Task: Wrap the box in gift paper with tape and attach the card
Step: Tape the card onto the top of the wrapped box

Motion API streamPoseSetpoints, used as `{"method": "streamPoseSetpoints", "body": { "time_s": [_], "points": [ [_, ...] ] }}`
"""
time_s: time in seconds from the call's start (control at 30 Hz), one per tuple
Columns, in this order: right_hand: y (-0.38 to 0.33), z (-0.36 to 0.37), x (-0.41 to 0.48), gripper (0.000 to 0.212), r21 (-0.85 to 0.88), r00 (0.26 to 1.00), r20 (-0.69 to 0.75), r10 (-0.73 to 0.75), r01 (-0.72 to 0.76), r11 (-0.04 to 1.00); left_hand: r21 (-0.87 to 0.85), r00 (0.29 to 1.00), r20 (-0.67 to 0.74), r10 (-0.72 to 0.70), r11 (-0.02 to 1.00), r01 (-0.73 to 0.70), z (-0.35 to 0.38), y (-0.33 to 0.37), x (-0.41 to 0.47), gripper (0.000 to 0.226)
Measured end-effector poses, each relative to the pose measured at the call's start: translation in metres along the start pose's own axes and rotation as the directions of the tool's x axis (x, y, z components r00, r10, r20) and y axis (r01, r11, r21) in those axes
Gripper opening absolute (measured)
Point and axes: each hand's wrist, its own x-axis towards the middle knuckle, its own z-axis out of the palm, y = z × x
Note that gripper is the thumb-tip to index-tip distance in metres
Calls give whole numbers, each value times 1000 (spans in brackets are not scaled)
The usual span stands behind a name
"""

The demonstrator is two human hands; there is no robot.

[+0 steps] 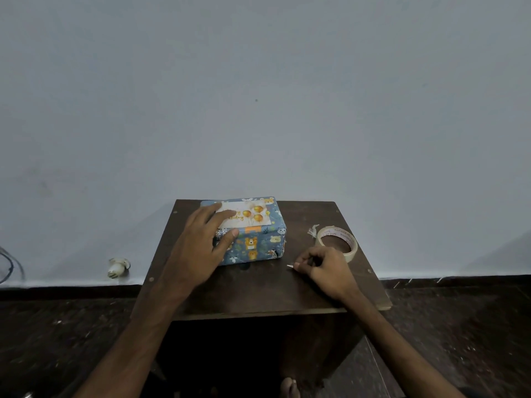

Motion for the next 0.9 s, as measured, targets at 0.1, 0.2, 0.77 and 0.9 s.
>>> {"method": "streamPoseSetpoints", "body": {
  "time_s": [0.1, 0.2, 0.77, 0.9],
  "points": [
    [-6, -6, 5, 9, -9, 995, 72, 66, -65, 998, -8, 1000, 6, 0, 1000, 0, -1, -1, 0, 47],
    [-12, -11, 11, 9, -61, 988, 113, 110, -103, 993, -3, 1000, 14, 1, 1000, -1, -1, -1, 0, 48],
    [-32, -19, 5, 6, 225, 996, -3, 84, -81, 971, -4, 998, 39, 40, 999, -40, -5, -4, 4, 58],
    [-69, -28, -3, 3, 329, 998, -10, -58, 58, 942, -25, 996, 62, 62, 998, -60, -8, -10, 3, 65]
  ]
}}
